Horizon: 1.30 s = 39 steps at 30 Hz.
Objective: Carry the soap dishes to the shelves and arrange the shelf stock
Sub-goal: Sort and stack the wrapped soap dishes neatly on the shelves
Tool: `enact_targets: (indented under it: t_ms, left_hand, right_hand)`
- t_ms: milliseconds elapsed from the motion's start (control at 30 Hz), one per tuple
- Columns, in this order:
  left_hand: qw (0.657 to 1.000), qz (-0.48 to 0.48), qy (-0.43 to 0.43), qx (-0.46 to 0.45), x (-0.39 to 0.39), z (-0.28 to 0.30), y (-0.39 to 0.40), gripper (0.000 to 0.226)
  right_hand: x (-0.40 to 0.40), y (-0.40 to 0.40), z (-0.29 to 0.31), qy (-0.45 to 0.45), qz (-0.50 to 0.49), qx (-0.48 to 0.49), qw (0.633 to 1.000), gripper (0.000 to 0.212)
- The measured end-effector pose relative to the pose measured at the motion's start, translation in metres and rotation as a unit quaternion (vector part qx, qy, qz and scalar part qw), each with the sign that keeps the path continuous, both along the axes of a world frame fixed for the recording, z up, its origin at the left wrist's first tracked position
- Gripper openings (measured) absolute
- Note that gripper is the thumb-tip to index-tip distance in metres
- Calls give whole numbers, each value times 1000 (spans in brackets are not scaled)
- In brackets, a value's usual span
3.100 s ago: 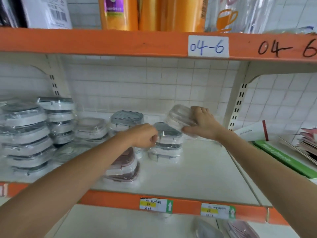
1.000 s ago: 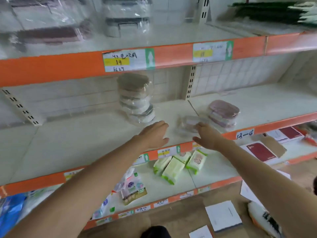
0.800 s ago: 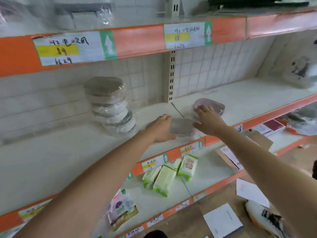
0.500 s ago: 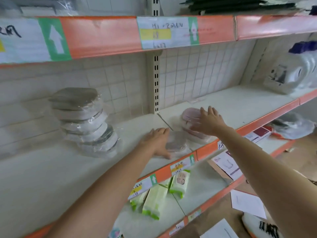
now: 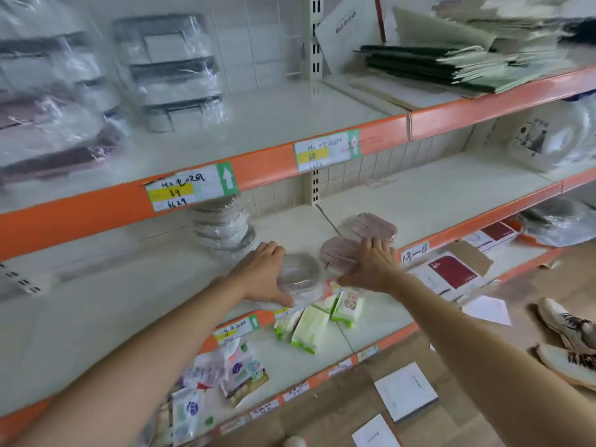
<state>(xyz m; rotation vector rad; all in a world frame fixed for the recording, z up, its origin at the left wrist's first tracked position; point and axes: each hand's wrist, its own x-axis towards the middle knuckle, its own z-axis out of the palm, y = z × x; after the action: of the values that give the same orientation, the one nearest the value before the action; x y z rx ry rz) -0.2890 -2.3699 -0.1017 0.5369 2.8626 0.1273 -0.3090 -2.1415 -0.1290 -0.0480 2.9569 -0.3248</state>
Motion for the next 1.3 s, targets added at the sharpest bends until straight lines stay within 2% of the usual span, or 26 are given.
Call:
enact_targets:
  t_ms: [167,300,433,600,833,1100,1300]
  left_hand:
    - [999,31,-3,26,75,80,-17,96]
    - [999,41,28,9,127,141,-21,104]
    - [996,41,83,8,146,204,-24,98]
    - [986,78,145,15,148,258,-34,96]
    - [976,109,188,16,114,293,-62,97]
    - [972,136,189,12,67,323,-113,99]
    - [977,133,164,6,42,330,-129,100]
  right_hand:
    - [70,-7,72,29,67,-3,997,95]
    - [106,-3,142,55,115,5,992,93]
    - [117,-3,208,86,133,-4,987,83]
    - [107,-18,266,135,142,-8,980,87]
    - [57,-43,307,169,159,-14,973,88]
    - [-13,-106,323,164,212,-21,963,86]
    - [-40,-121,311,110,257,-39,959,87]
